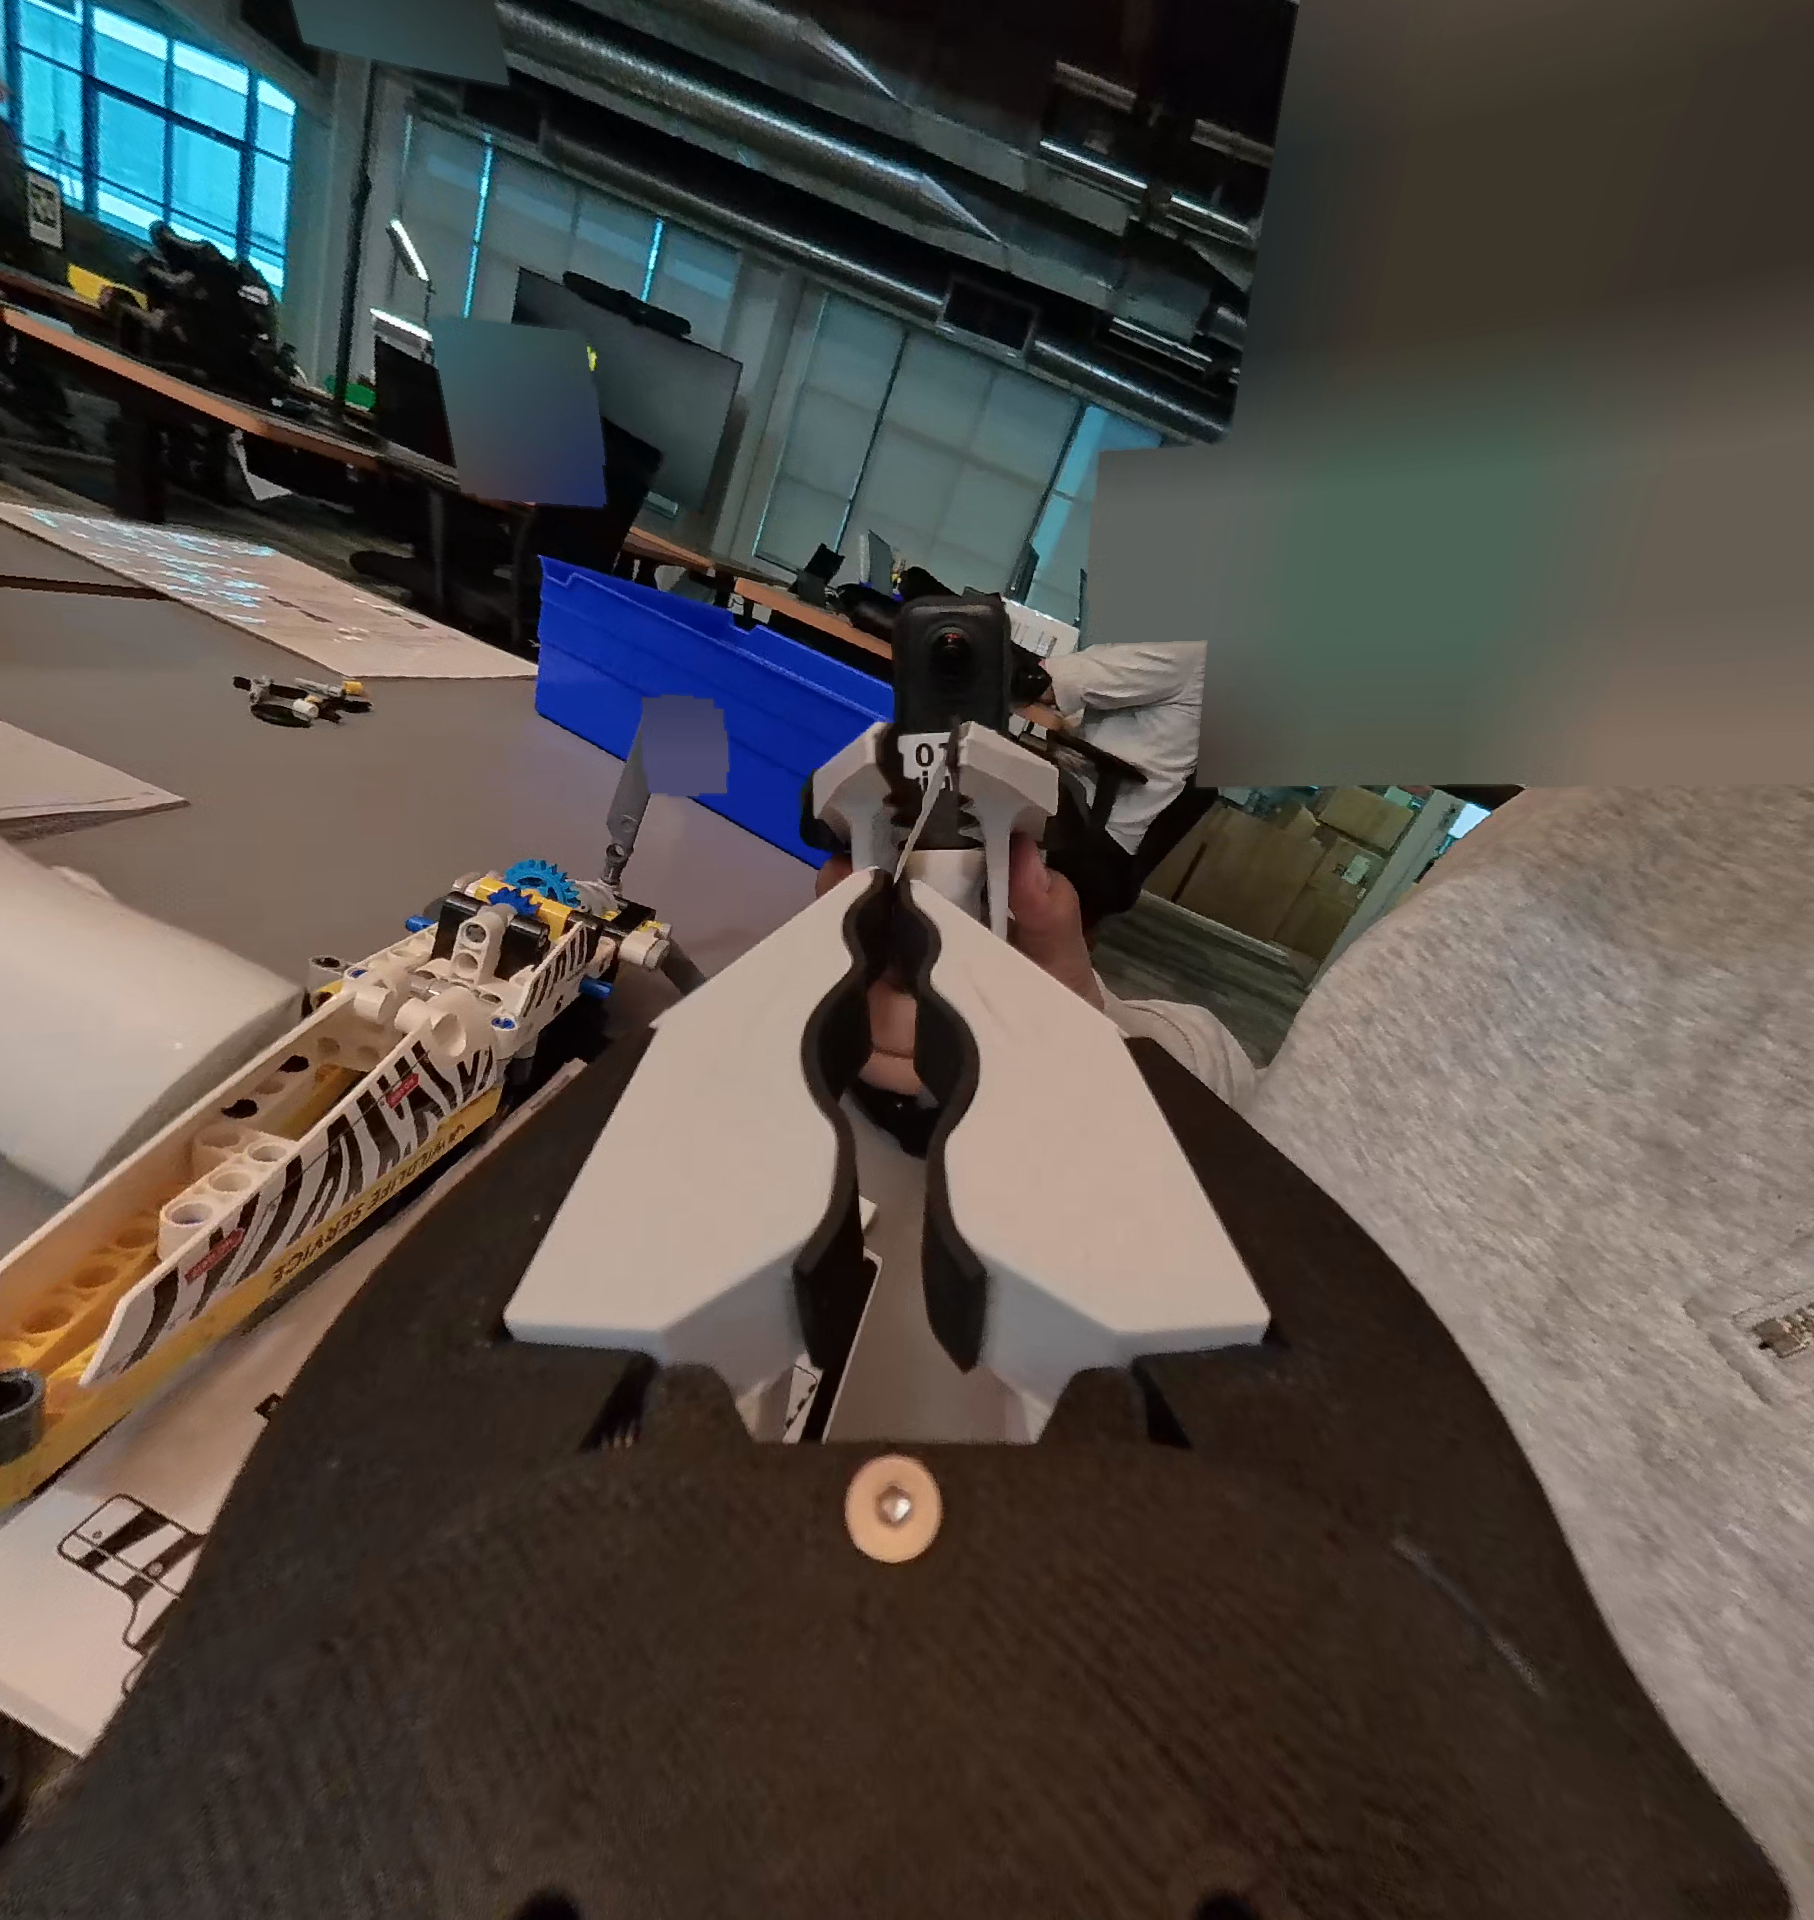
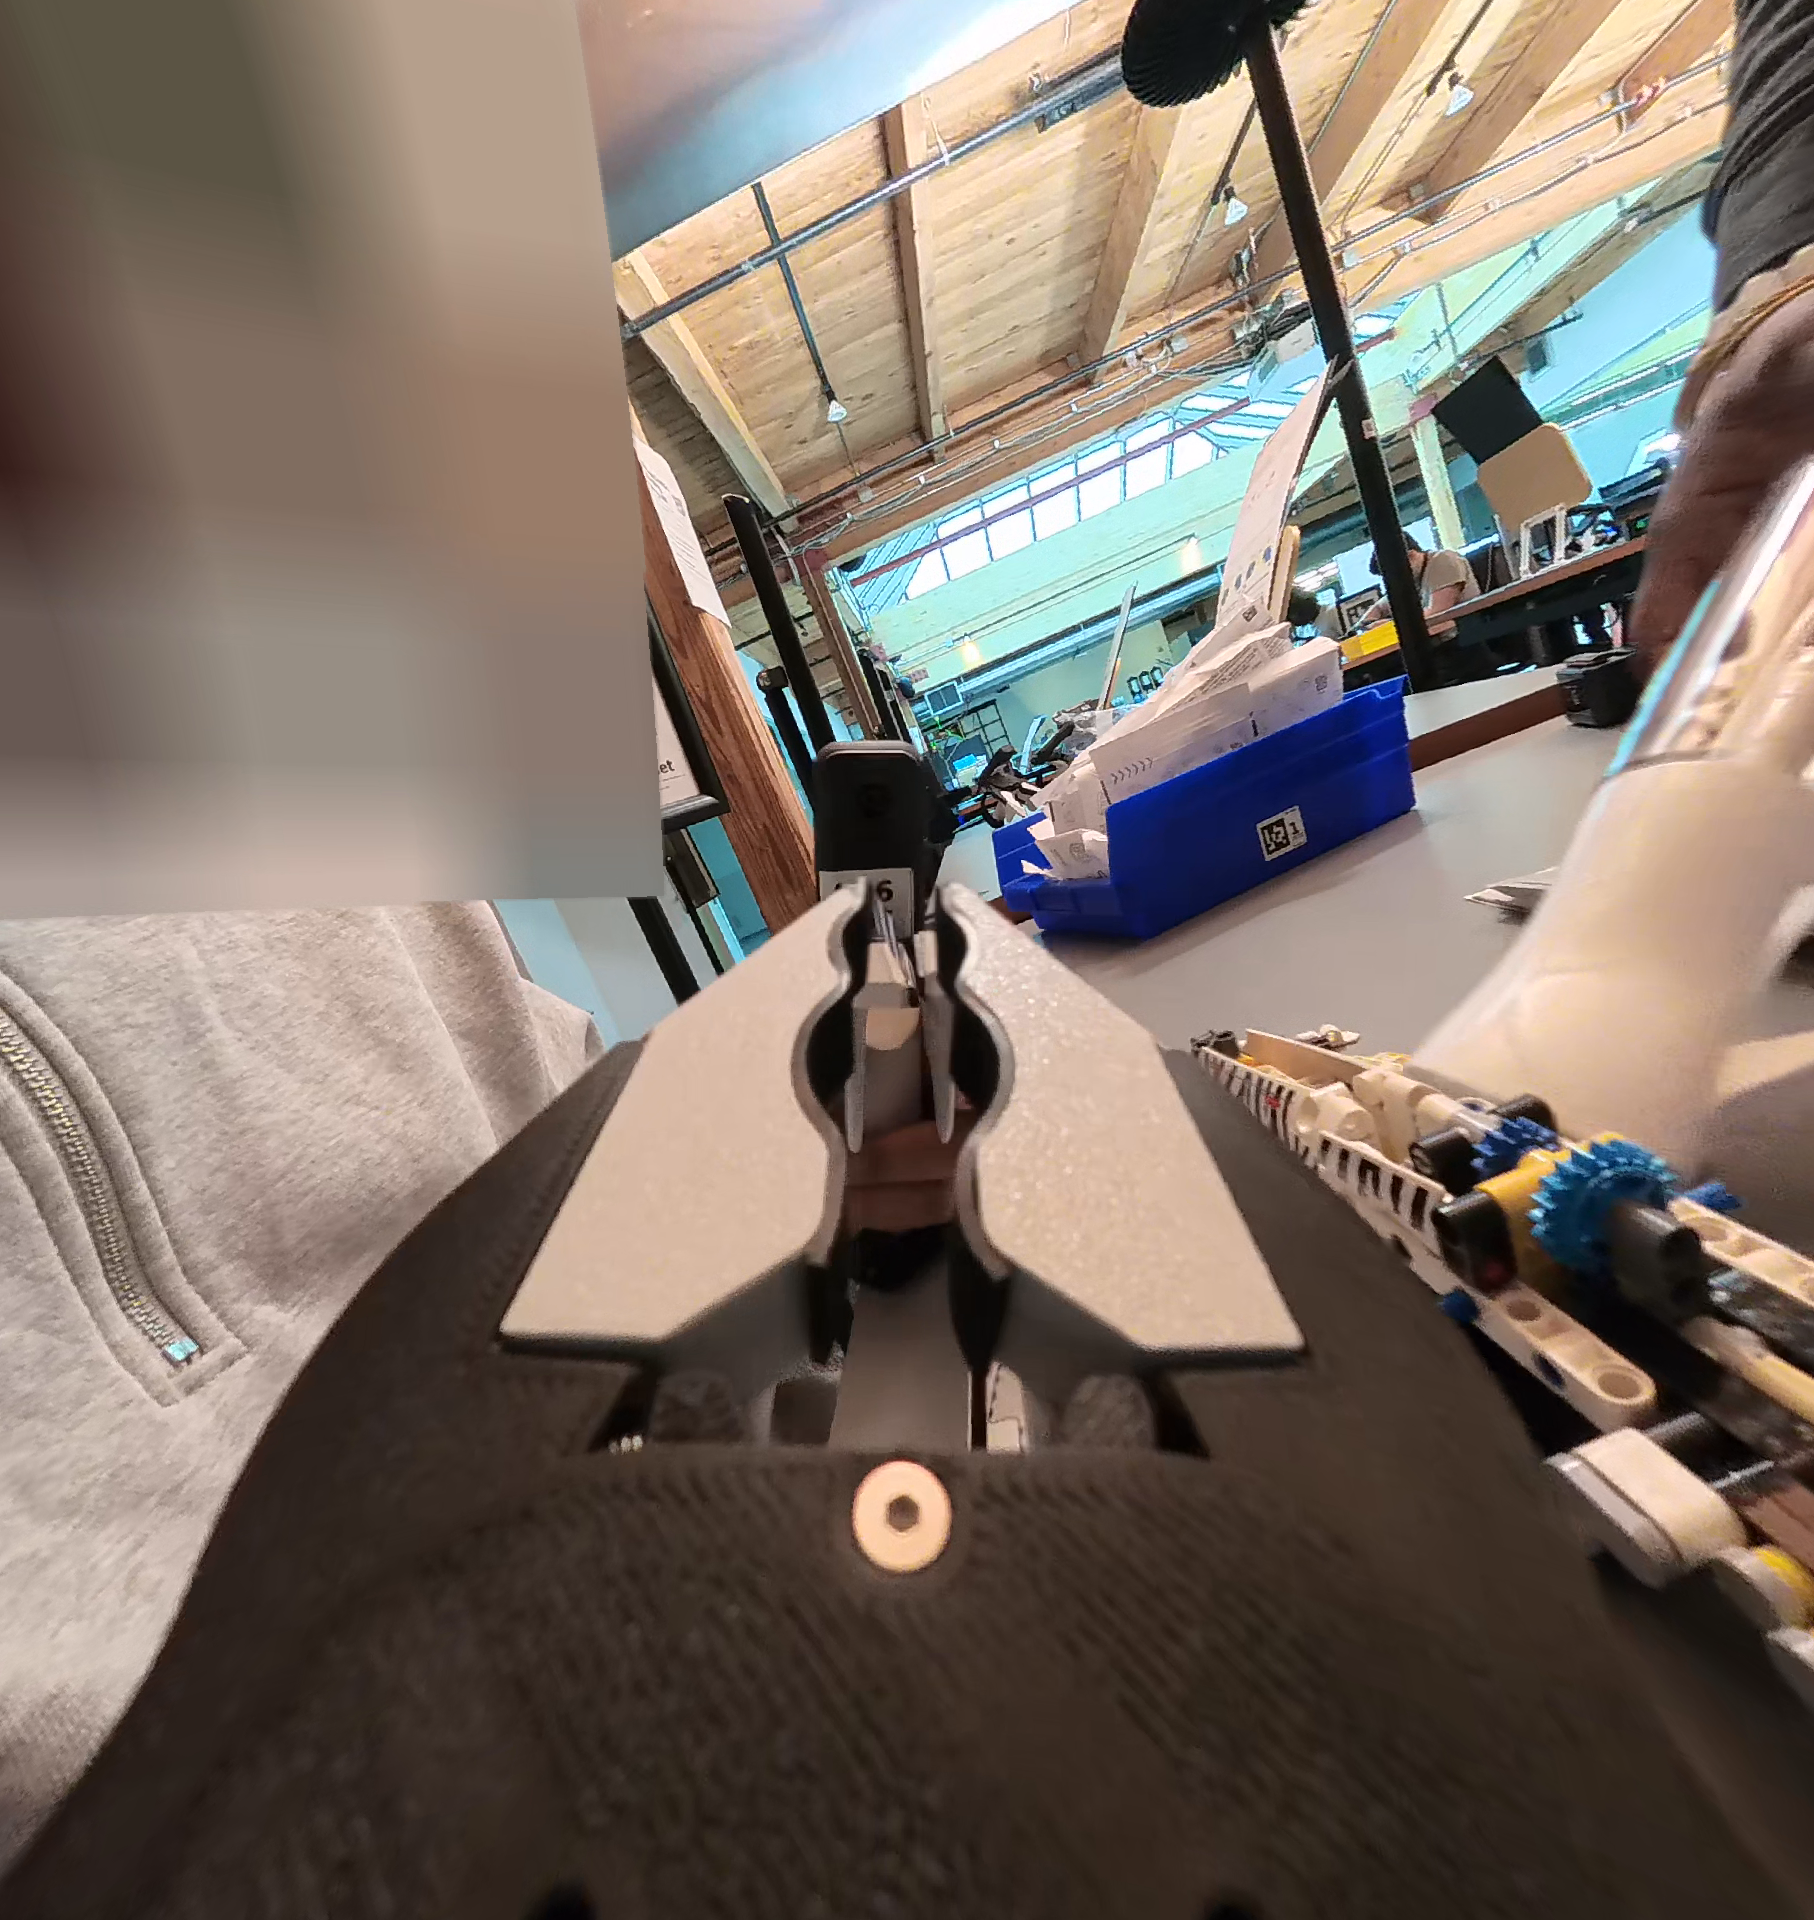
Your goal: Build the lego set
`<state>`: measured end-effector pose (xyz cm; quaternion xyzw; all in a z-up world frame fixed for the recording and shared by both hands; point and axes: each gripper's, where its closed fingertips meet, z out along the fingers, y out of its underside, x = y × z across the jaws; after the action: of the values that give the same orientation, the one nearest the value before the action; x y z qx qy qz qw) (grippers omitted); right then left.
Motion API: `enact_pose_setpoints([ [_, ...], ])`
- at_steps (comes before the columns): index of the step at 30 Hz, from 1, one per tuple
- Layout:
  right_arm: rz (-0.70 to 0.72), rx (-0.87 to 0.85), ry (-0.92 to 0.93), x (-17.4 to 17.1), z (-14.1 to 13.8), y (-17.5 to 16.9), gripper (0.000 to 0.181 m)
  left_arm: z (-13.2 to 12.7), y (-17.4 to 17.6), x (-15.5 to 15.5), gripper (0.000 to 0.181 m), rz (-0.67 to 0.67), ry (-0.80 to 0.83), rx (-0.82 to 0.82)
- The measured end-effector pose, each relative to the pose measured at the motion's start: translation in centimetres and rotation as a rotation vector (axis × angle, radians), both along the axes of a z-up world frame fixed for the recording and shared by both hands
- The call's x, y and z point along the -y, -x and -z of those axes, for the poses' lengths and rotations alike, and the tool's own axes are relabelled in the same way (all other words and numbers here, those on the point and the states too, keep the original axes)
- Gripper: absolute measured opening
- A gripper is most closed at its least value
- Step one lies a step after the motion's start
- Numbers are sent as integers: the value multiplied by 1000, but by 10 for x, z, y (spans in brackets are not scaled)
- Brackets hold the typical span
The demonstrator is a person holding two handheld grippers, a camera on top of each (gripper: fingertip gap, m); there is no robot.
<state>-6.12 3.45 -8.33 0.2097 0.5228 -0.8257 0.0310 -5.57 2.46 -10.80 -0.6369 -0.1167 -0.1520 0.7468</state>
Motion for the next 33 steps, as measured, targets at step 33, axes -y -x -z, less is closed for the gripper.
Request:
enact_pose_setpoints([
  [33, 32, 193, -183, 2, 13, -3, 31, 12, 7, 0, 0, -558, 443, -1121],
])
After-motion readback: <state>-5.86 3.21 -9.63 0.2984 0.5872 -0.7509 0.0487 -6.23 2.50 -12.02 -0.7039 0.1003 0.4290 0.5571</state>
